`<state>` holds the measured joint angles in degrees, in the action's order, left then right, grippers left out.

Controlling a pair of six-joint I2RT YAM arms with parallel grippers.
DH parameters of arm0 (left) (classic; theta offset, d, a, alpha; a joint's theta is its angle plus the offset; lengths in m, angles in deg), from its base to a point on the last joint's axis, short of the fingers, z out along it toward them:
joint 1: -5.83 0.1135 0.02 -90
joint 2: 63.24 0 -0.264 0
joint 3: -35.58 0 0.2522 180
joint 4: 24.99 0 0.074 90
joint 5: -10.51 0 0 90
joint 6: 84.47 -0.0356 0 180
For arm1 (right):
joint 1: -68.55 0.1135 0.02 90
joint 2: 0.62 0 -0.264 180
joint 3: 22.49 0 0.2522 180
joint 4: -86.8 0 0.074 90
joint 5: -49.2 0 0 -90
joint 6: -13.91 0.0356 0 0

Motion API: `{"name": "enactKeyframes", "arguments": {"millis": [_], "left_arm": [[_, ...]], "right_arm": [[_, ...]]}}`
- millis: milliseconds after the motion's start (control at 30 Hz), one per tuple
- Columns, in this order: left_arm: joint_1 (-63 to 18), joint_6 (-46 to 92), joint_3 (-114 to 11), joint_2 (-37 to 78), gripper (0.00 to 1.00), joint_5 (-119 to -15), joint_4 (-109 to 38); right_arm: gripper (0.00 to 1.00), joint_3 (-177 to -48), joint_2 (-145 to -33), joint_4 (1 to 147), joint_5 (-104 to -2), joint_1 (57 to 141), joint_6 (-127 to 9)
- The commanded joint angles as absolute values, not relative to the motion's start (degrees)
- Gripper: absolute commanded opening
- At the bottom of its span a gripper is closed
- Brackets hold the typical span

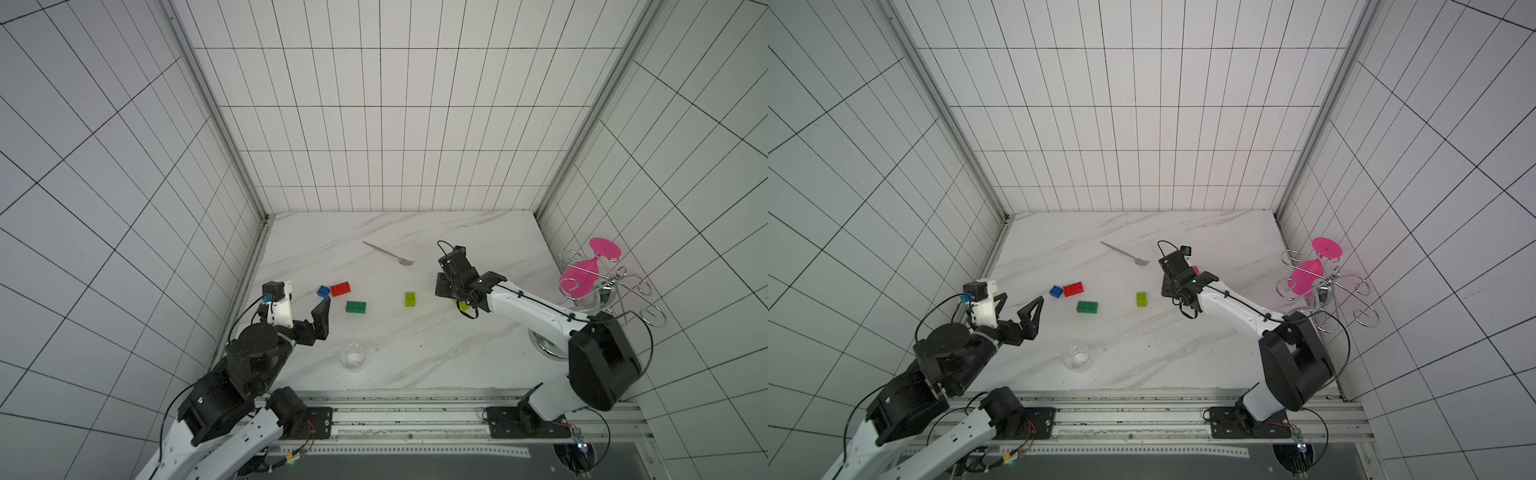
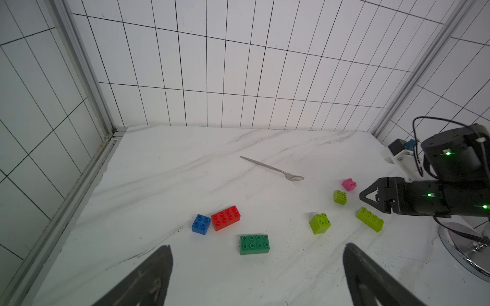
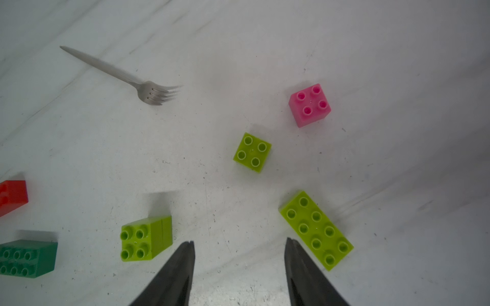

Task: Assemble a spoon with lego
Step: Pick up the lego brick from the center of the board.

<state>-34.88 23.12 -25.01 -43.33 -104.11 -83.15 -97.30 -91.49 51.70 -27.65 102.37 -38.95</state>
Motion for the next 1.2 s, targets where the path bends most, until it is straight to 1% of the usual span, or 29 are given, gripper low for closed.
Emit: {"name": "enactKeyframes", "arguments": {"millis": [0,67,133,233,333,400,500,800,833,1033,1067,1167], "left_arm": [[-34.7,24.0,-23.9,-45.9,0.98,-104.8,-81.1],[-34.9,23.8,-23.8,-46.3,0.98,-104.0,-80.9],[-35.6,23.7,-23.7,-45.9,0.98,-103.0,-81.0],[-37.0,23.6,-24.3,-45.4,0.98,-102.8,-81.8],[-37.8,23.4,-24.0,-46.5,0.98,-103.3,-81.7],[-37.9,23.3,-23.9,-47.3,0.98,-103.6,-81.6],[-38.0,23.3,-23.8,-48.3,0.98,-104.3,-81.6],[-38.7,23.0,-23.7,-48.4,0.98,-104.6,-81.6],[-38.7,22.9,-23.7,-48.4,0.98,-104.6,-81.6],[-38.7,22.8,-23.5,-48.3,0.98,-104.5,-81.3],[-38.7,22.8,-23.5,-48.3,0.98,-104.4,-81.2],[-38.7,22.8,-23.5,-48.0,0.98,-104.2,-81.1]], "right_arm": [[0.53,-103.2,-98.3,50.4,-32.5,101.1,-34.5],[0.51,-106.5,-102.4,49.3,-32.1,100.7,-33.9],[0.52,-109.9,-105.8,47.0,-30.5,100.3,-32.9],[0.54,-116.5,-110.3,39.0,-26.1,99.9,-29.5],[0.56,-121.1,-112.9,32.4,-22.2,99.8,-24.8],[0.57,-121.5,-113.5,32.0,-21.5,99.7,-22.2],[0.58,-121.6,-114.7,32.5,-22.9,98.6,-18.0],[0.55,-123.3,-119.3,36.6,-31.0,95.1,-18.0],[0.54,-123.5,-119.6,36.9,-31.3,95.0,-18.7],[0.4,-123.8,-120.2,37.0,-31.5,94.9,-21.0],[0.39,-123.8,-120.2,37.0,-31.5,94.9,-21.5],[0.39,-124.1,-120.3,36.6,-30.9,94.9,-23.2]]}}
